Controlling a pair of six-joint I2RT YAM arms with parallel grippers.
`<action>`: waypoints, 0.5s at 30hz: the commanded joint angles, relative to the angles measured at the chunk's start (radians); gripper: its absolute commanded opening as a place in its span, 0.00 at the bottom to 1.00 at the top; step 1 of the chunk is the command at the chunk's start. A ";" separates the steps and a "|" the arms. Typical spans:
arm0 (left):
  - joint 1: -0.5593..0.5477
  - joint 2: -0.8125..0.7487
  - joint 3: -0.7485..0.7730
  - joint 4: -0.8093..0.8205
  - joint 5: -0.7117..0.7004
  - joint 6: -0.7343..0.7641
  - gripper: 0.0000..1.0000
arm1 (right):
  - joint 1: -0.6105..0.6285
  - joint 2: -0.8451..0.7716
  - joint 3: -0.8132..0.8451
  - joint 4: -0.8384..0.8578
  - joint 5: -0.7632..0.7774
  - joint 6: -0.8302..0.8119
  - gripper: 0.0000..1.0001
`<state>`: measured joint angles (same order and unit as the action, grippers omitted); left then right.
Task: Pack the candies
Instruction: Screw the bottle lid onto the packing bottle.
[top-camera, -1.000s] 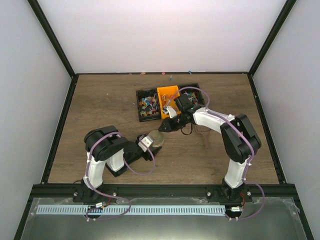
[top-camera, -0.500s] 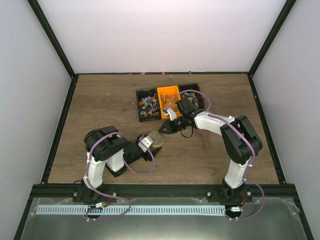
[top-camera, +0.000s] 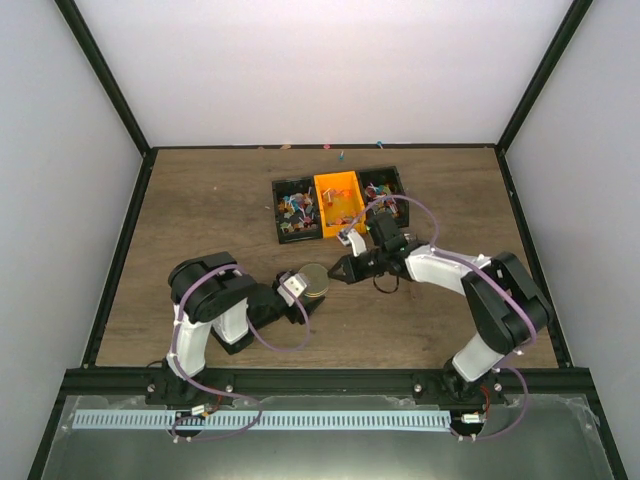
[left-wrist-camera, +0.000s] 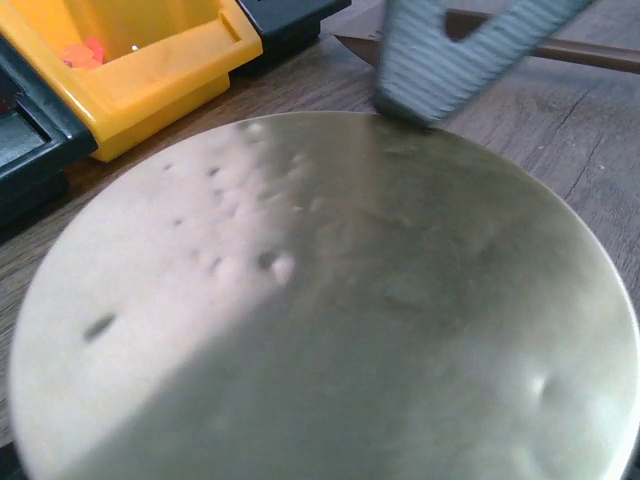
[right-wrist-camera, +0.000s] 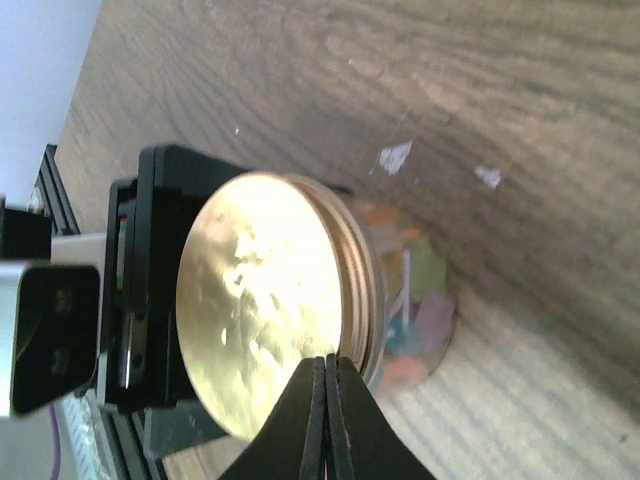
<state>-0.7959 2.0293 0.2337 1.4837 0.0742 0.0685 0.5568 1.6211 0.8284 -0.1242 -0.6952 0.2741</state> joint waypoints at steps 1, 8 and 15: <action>0.009 0.029 0.012 -0.154 -0.039 -0.042 0.83 | 0.106 -0.011 -0.108 -0.138 -0.153 0.023 0.01; 0.009 0.039 0.005 -0.151 -0.013 -0.023 0.83 | 0.074 -0.090 -0.069 -0.204 -0.077 0.019 0.01; -0.006 0.048 -0.005 -0.148 0.009 -0.031 0.83 | -0.035 -0.040 0.155 -0.291 -0.006 -0.046 0.12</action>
<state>-0.7929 2.0312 0.2523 1.4658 0.0589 0.0631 0.5571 1.5600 0.8330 -0.3637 -0.7486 0.2802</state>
